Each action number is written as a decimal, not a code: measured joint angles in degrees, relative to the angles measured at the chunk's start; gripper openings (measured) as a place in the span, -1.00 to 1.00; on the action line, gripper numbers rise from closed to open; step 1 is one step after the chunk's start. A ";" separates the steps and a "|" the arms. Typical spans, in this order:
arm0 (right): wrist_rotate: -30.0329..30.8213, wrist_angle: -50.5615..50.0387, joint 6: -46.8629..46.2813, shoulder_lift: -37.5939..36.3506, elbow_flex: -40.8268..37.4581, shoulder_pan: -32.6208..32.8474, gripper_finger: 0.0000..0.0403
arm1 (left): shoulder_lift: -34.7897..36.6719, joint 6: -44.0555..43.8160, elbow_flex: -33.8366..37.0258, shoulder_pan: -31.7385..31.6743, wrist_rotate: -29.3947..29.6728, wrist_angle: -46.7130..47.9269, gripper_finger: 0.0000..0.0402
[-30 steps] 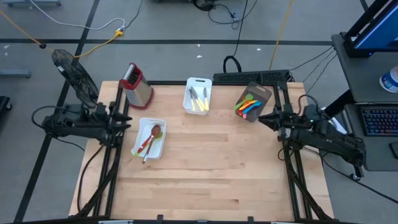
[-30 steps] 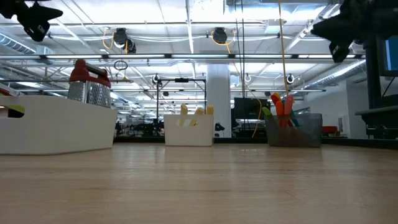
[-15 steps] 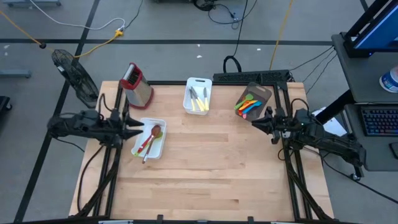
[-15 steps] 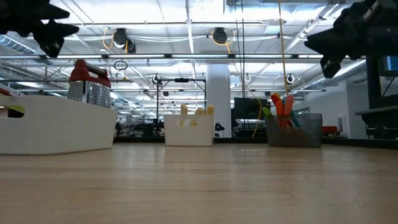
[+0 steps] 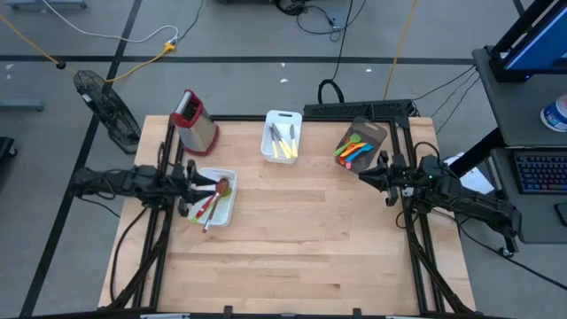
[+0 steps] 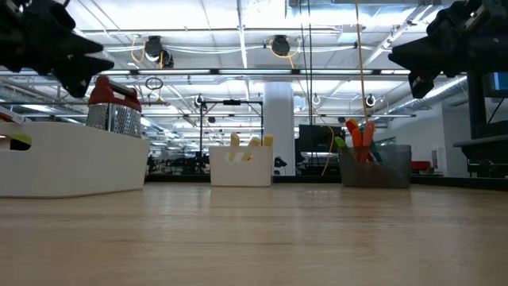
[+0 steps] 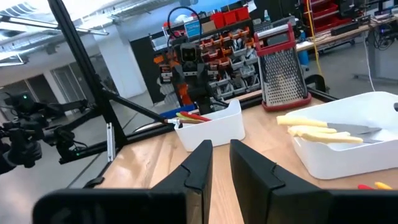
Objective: Pick & Place Kitchen Items
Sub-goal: Return to Home Position
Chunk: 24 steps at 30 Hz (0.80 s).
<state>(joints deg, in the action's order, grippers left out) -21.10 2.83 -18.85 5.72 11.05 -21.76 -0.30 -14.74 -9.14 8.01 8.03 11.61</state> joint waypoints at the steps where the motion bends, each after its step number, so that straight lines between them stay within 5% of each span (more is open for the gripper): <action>1: 0.00 0.00 0.04 0.00 0.00 0.00 -0.75 | 0.00 -0.44 0.73 0.02 0.42 -0.35 -0.15; 11: -0.02 1.30 0.40 0.00 -2.43 0.00 -0.75 | 0.00 -1.93 4.62 0.02 1.05 -4.07 -0.15; 17: 0.15 10.80 1.94 0.06 -8.67 -0.02 -0.75 | -0.03 -5.15 4.57 0.00 4.87 -1.58 -0.15; 24: 0.15 7.55 9.00 0.01 -9.99 0.00 -0.75 | -0.07 -6.55 4.54 0.00 5.93 -1.45 -0.15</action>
<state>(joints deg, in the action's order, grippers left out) -20.95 10.38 -9.85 5.73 1.06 -21.76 -0.36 -21.29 -4.60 8.01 13.96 10.15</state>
